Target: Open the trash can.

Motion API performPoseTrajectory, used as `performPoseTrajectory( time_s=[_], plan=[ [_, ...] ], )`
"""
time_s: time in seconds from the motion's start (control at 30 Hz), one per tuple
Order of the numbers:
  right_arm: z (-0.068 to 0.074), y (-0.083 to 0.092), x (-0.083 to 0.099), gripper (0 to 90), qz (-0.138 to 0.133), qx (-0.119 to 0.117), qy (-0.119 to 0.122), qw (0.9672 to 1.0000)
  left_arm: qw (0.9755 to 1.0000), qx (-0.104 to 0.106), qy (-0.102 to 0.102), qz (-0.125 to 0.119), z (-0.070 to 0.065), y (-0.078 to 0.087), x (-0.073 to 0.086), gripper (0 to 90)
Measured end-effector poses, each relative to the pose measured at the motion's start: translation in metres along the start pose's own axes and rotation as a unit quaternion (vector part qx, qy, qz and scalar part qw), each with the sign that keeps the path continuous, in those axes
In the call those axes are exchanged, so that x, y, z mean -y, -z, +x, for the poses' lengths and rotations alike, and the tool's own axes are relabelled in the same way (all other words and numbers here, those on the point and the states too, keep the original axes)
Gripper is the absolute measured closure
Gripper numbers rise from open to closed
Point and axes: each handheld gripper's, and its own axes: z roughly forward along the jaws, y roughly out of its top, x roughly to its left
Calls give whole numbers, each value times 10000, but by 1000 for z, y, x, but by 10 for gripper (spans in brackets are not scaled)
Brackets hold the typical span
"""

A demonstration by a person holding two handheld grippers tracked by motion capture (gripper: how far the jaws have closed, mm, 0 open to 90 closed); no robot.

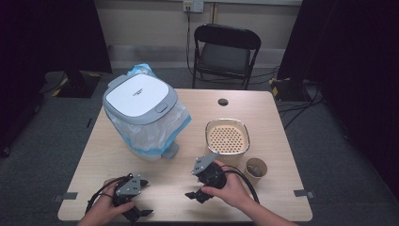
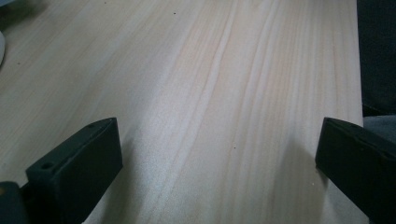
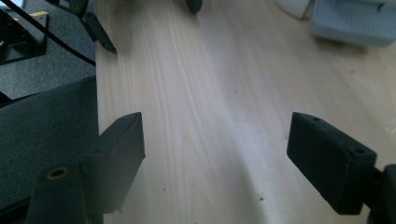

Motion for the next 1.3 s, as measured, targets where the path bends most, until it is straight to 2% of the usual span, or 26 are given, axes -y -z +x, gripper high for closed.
performPoseTrajectory(
  time_s=[0.13, 0.17, 0.43, 0.5, 0.73, 1.03, 1.3],
  plan=[
    [-4, 13, -19, 189, -27, 3, 29, 10000, 10000, 0, -1, 0, 0, 0, 0, 0],
    [-5, 15, -22, 189, -24, 2, 99, 9999, 10000, -1, -2, -1, 0, 0, 0, 0],
    [-10, 29, -45, 188, 69, -8, 258, 9996, 10000, -1, -3, 2, 0, 0, 0, 0],
    [-15, 37, -54, 188, 72, 41, 317, 9995, 10000, -1, -2, -1, 0, 0, 0, 0],
    [-29, 56, -74, 189, 40, 31, 293, 9996, 10000, -20, -26, -32, 0, 0, 0, 0],
    [-43, 68, -94, 190, 26, 13, 366, 9993, 10000, -9, -25, -19, 0, 0, 0, 0],
    [-49, 74, -109, 191, 31, -68, 387, 9992, 10000, 0, -29, -22, 1, 0, 0, 0]
  ],
)
